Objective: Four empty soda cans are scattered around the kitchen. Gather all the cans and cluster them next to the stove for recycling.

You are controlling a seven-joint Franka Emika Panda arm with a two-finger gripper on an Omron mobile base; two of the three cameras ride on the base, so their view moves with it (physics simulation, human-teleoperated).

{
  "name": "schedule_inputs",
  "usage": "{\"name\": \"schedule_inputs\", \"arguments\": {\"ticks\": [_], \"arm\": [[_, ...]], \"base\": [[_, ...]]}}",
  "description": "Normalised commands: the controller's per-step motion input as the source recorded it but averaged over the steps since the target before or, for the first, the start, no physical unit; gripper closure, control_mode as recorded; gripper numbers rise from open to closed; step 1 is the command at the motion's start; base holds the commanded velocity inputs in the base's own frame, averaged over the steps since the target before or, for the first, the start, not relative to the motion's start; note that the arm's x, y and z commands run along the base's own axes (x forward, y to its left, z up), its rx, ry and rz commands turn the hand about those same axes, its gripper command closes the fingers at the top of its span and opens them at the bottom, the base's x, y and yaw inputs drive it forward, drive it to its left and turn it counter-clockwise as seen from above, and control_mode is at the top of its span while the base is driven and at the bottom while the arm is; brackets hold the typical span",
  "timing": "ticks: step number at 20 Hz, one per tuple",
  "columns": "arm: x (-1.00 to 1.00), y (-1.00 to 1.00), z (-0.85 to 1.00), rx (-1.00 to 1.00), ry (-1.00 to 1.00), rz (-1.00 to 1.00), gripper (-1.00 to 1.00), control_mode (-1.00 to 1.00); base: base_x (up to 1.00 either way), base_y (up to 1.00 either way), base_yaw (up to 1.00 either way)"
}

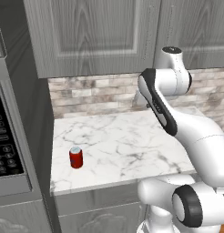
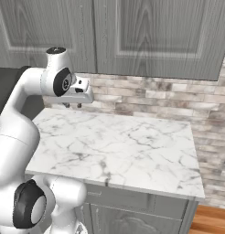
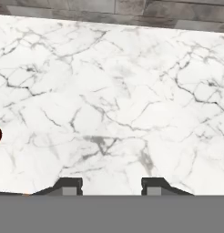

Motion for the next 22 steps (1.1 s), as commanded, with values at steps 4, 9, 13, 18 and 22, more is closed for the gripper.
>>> {"name": "schedule_inputs", "arguments": {"ticks": [4, 9, 13, 18, 22], "arm": [[0.0, 0.07, -0.02, -0.01, 0.0, 0.01, -1.0, -1.0], [0.0, 0.31, -0.03, -0.04, 0.01, 0.06, -1.0, -1.0], [0.0, 0.44, -0.09, -0.08, 0.08, 0.13, -1.0, -1.0], [0.0, 0.37, -0.17, 0.0, 0.11, 0.16, -1.0, -1.0], [0.0, 0.35, -0.18, 0.02, 0.09, 0.13, -1.0, -1.0]], "base": [[0.0, 0.0, 0.0], [0.0, 0.0, 0.0], [0.0, 0.0, 0.0], [0.0, 0.0, 0.0], [0.0, 0.0, 0.0]]}}
